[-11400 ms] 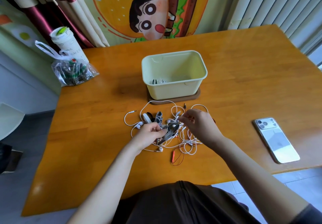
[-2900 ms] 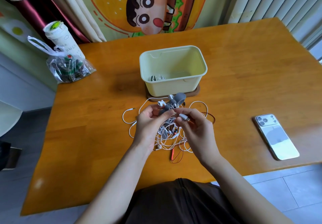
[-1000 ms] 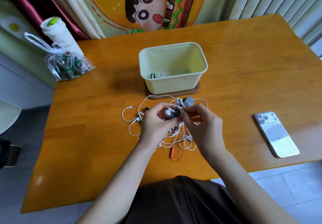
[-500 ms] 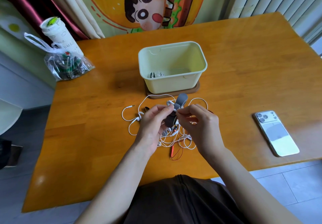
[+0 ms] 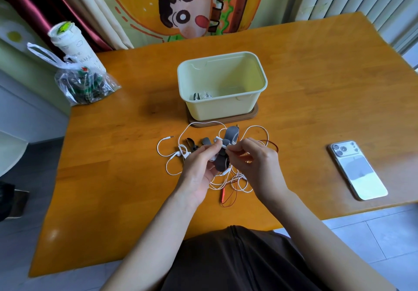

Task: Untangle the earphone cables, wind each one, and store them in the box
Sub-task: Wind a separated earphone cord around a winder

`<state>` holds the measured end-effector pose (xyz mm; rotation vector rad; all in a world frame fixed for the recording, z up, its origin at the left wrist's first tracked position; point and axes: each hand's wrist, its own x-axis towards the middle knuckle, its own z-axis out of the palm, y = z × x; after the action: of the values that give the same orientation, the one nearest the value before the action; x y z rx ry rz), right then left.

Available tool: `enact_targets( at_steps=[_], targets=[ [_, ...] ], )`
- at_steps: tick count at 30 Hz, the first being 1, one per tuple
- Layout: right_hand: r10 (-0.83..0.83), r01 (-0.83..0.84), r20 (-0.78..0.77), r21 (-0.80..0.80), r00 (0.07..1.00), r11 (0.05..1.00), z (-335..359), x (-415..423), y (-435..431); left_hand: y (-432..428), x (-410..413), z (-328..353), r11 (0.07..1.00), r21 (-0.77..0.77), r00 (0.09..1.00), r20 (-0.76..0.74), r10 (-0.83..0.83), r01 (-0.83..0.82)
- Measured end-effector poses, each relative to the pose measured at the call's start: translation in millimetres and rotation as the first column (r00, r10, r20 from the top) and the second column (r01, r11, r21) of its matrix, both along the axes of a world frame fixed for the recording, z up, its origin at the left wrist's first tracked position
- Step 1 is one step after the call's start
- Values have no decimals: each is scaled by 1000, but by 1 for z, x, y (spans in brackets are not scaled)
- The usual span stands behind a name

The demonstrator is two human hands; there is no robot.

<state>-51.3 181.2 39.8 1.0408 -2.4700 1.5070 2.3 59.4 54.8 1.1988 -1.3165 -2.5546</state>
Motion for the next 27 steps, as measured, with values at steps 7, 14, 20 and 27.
enact_targets(
  at_steps=[7, 14, 20, 27],
  targets=[
    [23, -23, -7, -16, 1000, 1000, 5, -1, -2, -2, -1, -1, 993, -113, 1000, -15, 8, -10],
    [18, -18, 35, -1, 999, 1000, -5, 0, -3, 0, 0, -7, 989, -143, 999, 33, 29, -24],
    [-16, 16, 38, 7, 999, 1000, -15, 6, -3, 2, 0, -12, 979, -202, 996, 79, 38, -21],
    [-16, 17, 92, -11, 996, 1000, -15, 4, -3, -3, -3, -8, 989, -135, 997, 60, -56, 64]
  ],
)
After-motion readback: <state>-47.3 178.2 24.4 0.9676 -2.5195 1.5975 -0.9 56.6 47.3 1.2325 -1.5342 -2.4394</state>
